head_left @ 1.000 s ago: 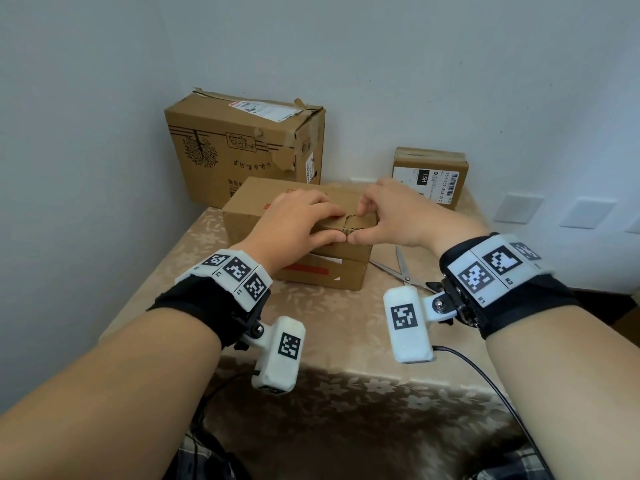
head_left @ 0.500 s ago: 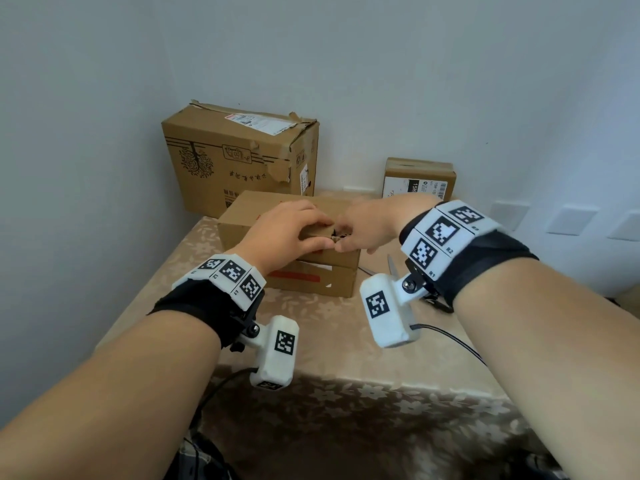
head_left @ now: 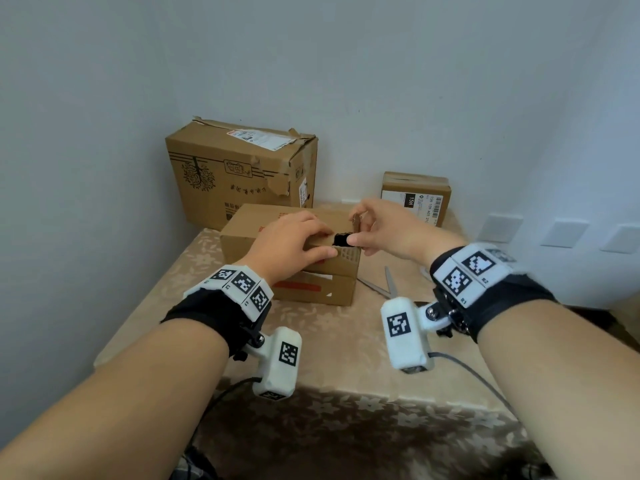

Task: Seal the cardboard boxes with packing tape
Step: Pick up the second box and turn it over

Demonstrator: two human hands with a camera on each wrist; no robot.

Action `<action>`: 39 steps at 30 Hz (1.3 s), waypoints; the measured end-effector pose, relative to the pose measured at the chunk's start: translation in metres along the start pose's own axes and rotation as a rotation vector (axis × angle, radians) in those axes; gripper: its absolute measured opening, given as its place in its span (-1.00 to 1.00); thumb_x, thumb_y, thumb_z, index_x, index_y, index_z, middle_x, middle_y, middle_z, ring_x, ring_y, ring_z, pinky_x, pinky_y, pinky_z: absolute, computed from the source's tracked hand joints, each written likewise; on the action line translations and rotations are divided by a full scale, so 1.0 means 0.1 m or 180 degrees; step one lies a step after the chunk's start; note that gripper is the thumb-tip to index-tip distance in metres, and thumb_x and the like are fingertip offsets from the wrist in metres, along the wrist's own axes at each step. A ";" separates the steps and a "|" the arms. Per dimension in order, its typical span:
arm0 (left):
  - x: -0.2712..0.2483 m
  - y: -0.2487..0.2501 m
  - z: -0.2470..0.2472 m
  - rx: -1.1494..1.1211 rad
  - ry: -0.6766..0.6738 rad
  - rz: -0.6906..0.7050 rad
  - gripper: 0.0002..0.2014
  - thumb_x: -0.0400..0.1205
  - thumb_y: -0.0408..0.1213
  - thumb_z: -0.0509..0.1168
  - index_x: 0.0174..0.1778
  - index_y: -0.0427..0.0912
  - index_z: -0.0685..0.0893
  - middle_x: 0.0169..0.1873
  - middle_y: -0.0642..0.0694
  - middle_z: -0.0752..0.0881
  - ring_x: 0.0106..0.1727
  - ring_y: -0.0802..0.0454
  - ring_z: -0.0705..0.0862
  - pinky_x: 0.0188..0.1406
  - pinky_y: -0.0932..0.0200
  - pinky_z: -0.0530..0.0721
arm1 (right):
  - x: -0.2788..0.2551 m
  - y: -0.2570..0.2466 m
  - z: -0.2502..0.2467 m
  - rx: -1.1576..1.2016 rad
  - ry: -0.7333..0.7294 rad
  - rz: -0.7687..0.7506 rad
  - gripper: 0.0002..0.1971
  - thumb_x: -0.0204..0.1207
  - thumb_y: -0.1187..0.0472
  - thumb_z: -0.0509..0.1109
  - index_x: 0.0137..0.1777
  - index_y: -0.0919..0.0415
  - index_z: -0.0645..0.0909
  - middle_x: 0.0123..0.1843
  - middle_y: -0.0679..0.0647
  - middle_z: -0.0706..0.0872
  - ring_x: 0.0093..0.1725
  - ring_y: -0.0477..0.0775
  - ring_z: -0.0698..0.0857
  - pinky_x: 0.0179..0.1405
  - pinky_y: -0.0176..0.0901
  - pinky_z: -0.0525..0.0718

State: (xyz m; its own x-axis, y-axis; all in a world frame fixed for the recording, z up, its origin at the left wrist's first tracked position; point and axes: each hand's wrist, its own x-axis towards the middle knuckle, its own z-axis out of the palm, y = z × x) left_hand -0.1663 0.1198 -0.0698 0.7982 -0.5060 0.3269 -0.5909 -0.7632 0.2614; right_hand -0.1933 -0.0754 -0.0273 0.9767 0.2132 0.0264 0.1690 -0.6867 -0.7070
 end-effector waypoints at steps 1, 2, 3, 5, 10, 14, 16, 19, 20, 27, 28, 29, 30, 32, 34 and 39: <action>0.02 0.02 -0.01 -0.0057 0.0012 -0.0060 -0.60 0.61 0.20 0.18 0.19 0.06 0.69 0.11 0.07 0.65 0.17 0.05 0.59 0.15 -0.04 0.57 | -0.01 0.04 0.07 0.0018 0.0162 -0.0095 -0.63 0.52 0.22 0.48 0.29 0.13 0.50 -0.21 0.01 0.61 -0.31 -0.06 0.68 -0.27 -0.27 0.71; 0.04 0.04 -0.02 -0.0163 -0.0008 -0.0171 -0.60 0.65 0.21 0.09 0.12 0.07 0.69 0.10 0.06 0.66 0.17 0.04 0.59 0.18 -0.06 0.56 | -0.02 0.07 0.14 0.0059 0.0279 -0.0184 -0.61 0.51 0.21 0.49 0.31 0.11 0.52 -0.25 -0.02 0.57 -0.31 -0.06 0.63 -0.18 -0.16 0.72; 0.07 0.06 -0.02 -0.0310 -0.0057 -0.0302 -0.57 0.68 0.21 0.00 0.05 0.08 0.69 0.09 0.04 0.65 0.18 0.01 0.58 0.23 -0.09 0.52 | -0.02 0.09 0.21 0.0145 0.0370 -0.0249 -0.59 0.50 0.21 0.50 0.33 0.09 0.53 -0.27 -0.04 0.53 -0.32 -0.08 0.56 -0.15 -0.13 0.67; 0.14 0.11 -0.02 -0.0523 -0.0149 -0.0515 -0.50 0.70 0.21 -0.05 -0.09 -0.01 0.71 0.08 -0.04 0.67 0.20 -0.05 0.57 0.27 -0.10 0.45 | -0.02 0.12 0.30 0.0305 0.0505 -0.0307 -0.59 0.48 0.24 0.51 0.32 0.09 0.57 -0.30 -0.07 0.46 -0.33 -0.13 0.44 -0.22 -0.25 0.53; 0.26 0.19 0.06 -0.1067 -0.0047 -0.0984 -0.67 0.58 0.04 0.30 -0.45 -0.03 0.69 -0.47 0.13 0.63 -0.29 0.08 0.56 0.10 -0.09 0.51 | -0.01 0.17 0.29 0.0272 0.0397 -0.0376 -0.56 0.50 0.24 0.49 0.39 0.07 0.59 -0.27 -0.06 0.43 -0.29 -0.15 0.41 -0.19 -0.28 0.46; 0.25 0.16 0.02 -0.1165 -0.0059 -0.1022 -0.68 0.55 -0.08 0.37 -0.50 -0.13 0.68 -0.62 0.13 0.51 -0.45 0.14 0.45 -0.17 0.10 0.47 | -0.01 0.18 0.31 0.0050 0.0483 -0.0377 -0.51 0.52 0.17 0.47 0.47 0.05 0.53 -0.14 -0.05 0.45 -0.24 -0.19 0.41 -0.17 -0.34 0.43; 0.25 0.15 0.00 -0.1130 -0.0115 -0.0974 -0.64 0.57 -0.11 0.37 -0.56 -0.12 0.61 -0.67 0.16 0.46 -0.46 0.18 0.39 -0.18 0.16 0.42 | 0.00 0.19 0.31 -0.0120 0.0466 -0.0336 -0.52 0.54 0.12 0.46 0.47 0.02 0.53 0.00 0.01 0.47 -0.20 -0.20 0.43 -0.08 -0.30 0.41; 0.24 0.13 0.01 -0.0932 -0.0121 -0.0847 -0.68 0.58 -0.04 0.35 -0.49 -0.03 0.61 -0.41 0.05 0.59 -0.23 0.04 0.54 0.00 0.03 0.54 | 0.04 0.21 0.30 -0.0255 0.0365 -0.0296 -0.54 0.55 0.06 0.44 0.46 -0.02 0.55 0.07 0.05 0.50 -0.25 -0.25 0.43 0.00 -0.21 0.41; 0.23 0.13 0.00 -0.0821 -0.0106 -0.0790 -0.73 0.58 0.00 0.34 -0.42 0.02 0.60 -0.27 0.00 0.60 -0.09 -0.04 0.58 0.05 -0.02 0.55 | 0.05 0.21 0.30 -0.0265 0.0327 -0.0295 -0.56 0.55 0.05 0.43 0.45 -0.03 0.57 0.05 0.03 0.51 -0.26 -0.26 0.44 0.00 -0.19 0.43; 0.06 0.02 -0.18 -0.0038 -0.0667 -0.0126 -0.48 0.55 0.09 0.36 0.41 0.05 0.50 0.34 0.03 0.54 0.35 0.04 0.47 0.42 -0.05 0.42 | 0.02 0.26 0.21 0.0094 0.0059 -0.0355 -0.61 0.54 0.14 0.46 0.37 -0.02 0.59 0.01 0.04 0.49 -0.16 -0.03 0.60 0.00 -0.15 0.72; 0.05 0.00 -0.17 0.0037 -0.0659 -0.0105 -0.46 0.55 0.06 0.37 0.44 0.04 0.49 0.36 0.04 0.54 0.36 0.05 0.48 0.43 -0.06 0.41 | 0.01 0.27 0.20 0.0121 0.0010 -0.0361 -0.61 0.56 0.17 0.44 0.38 -0.01 0.59 0.03 0.06 0.49 -0.17 -0.02 0.62 -0.03 -0.21 0.72; 0.05 0.00 -0.15 0.0072 -0.0617 -0.0095 -0.46 0.56 0.03 0.38 0.45 0.03 0.49 0.37 0.04 0.55 0.36 0.05 0.49 0.43 -0.07 0.42 | 0.01 0.27 0.19 0.0137 -0.0005 -0.0352 -0.62 0.59 0.18 0.40 0.40 0.00 0.58 0.07 0.09 0.49 -0.19 -0.01 0.66 -0.04 -0.24 0.72; 0.05 0.01 -0.12 0.0105 -0.0580 -0.0097 -0.46 0.56 0.02 0.37 0.46 0.02 0.49 0.37 0.04 0.55 0.37 0.04 0.49 0.42 -0.08 0.43 | 0.01 0.26 0.19 0.0159 0.0008 -0.0326 -0.64 0.63 0.19 0.35 0.42 0.01 0.58 0.10 0.10 0.51 -0.20 0.00 0.69 -0.02 -0.23 0.72; 0.07 0.04 -0.07 0.0193 -0.0471 -0.0085 -0.47 0.57 0.02 0.37 0.46 -0.01 0.50 0.38 0.02 0.55 0.39 0.02 0.49 0.40 -0.09 0.43 | 0.01 0.25 0.21 0.0165 0.0109 -0.0261 -0.66 0.70 0.21 0.24 0.45 0.06 0.56 0.11 0.02 0.57 -0.23 0.00 0.72 0.05 -0.15 0.72; 0.10 0.04 -0.02 0.0309 -0.0329 -0.0072 -0.48 0.58 0.03 0.35 0.44 -0.04 0.51 0.37 0.00 0.57 0.39 -0.01 0.50 0.38 -0.06 0.43 | 0.02 0.24 0.23 0.0061 0.0238 -0.0226 -0.65 0.73 0.27 0.16 0.47 0.11 0.54 0.08 -0.09 0.60 -0.30 -0.05 0.68 0.01 -0.19 0.70; 0.10 0.03 0.06 0.0519 0.0030 0.0145 -0.50 0.61 0.05 0.30 0.47 0.03 0.48 0.34 0.04 0.60 0.37 0.00 0.52 0.29 -0.01 0.42 | 0.06 0.26 0.23 -0.0345 0.0436 -0.0264 -0.63 0.74 0.25 0.14 0.48 0.04 0.53 -0.02 -0.07 0.47 -0.28 -0.31 0.40 0.23 -0.14 0.51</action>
State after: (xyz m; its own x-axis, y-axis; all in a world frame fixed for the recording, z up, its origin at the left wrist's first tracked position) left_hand -0.1597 0.1098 -0.0710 0.7693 -0.5385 0.3438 -0.5991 -0.7950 0.0955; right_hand -0.1861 -0.0759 -0.0612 0.9664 0.1809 0.1826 0.2559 -0.7432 -0.6182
